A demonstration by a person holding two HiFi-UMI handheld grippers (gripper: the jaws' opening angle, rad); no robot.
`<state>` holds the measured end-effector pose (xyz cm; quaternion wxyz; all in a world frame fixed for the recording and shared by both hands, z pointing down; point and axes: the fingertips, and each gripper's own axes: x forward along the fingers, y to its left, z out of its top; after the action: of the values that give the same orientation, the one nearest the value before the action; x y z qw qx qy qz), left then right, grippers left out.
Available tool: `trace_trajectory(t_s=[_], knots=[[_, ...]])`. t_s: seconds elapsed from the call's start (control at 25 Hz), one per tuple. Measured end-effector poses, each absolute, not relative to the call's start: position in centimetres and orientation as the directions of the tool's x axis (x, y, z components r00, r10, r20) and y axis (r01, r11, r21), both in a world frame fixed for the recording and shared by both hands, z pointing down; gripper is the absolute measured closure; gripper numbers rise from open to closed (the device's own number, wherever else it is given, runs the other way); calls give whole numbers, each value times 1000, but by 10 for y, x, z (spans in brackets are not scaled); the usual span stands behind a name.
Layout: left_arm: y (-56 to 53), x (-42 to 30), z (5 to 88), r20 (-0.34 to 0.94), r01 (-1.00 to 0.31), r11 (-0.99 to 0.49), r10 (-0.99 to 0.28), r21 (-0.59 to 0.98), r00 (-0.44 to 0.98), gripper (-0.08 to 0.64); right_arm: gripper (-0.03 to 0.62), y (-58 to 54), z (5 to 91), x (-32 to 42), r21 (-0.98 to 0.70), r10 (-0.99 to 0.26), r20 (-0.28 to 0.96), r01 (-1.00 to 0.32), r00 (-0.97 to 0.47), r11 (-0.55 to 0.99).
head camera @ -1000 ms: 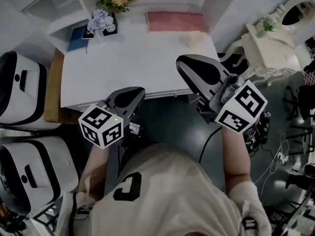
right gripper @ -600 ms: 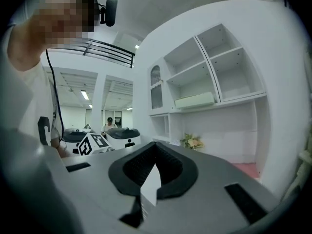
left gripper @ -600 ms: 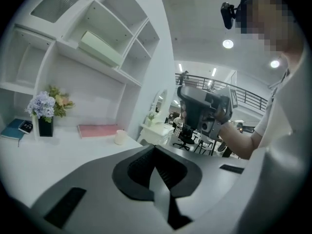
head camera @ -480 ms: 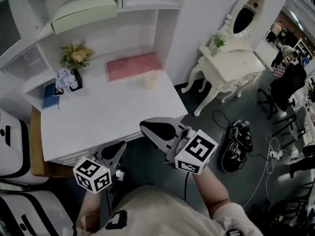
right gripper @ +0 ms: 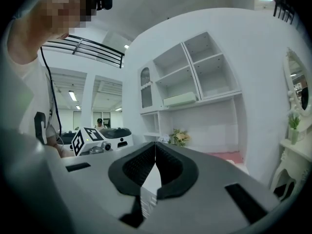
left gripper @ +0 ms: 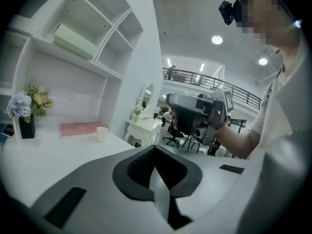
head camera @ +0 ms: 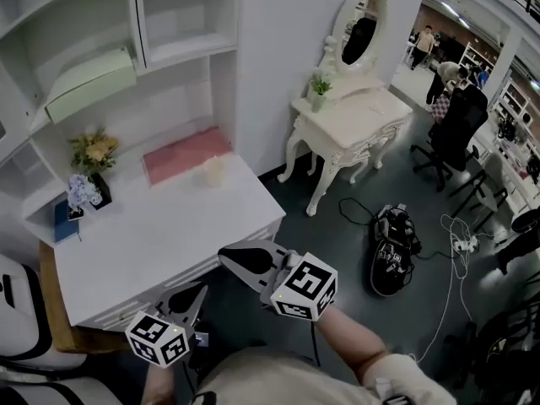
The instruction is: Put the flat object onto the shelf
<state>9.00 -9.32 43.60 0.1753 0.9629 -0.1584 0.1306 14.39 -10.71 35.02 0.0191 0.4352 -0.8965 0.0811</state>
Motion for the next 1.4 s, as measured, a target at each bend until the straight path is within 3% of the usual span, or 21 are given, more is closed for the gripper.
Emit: trace_trajectory(t_s=[0.44, 0.84, 1.12, 1.4], knots=[[-49, 93, 426, 313, -402, -880, -319, 252, 895, 546, 569, -58, 359, 147, -199, -743, 72, -739, -665, 643], [-39, 75, 405, 329, -499, -836, -416, 227, 848, 548, 569, -37, 364, 124, -271, -634, 93, -632, -768, 726], [-44, 7, 416, 329, -567, -790, -485, 233, 810, 548, 569, -42, 383, 63, -340, -553, 124, -559, -824, 756], [-41, -51, 426, 305, -559, -780, -480, 281, 823, 548, 569, -43, 388, 1, -294, -561, 151, -579, -814, 760]])
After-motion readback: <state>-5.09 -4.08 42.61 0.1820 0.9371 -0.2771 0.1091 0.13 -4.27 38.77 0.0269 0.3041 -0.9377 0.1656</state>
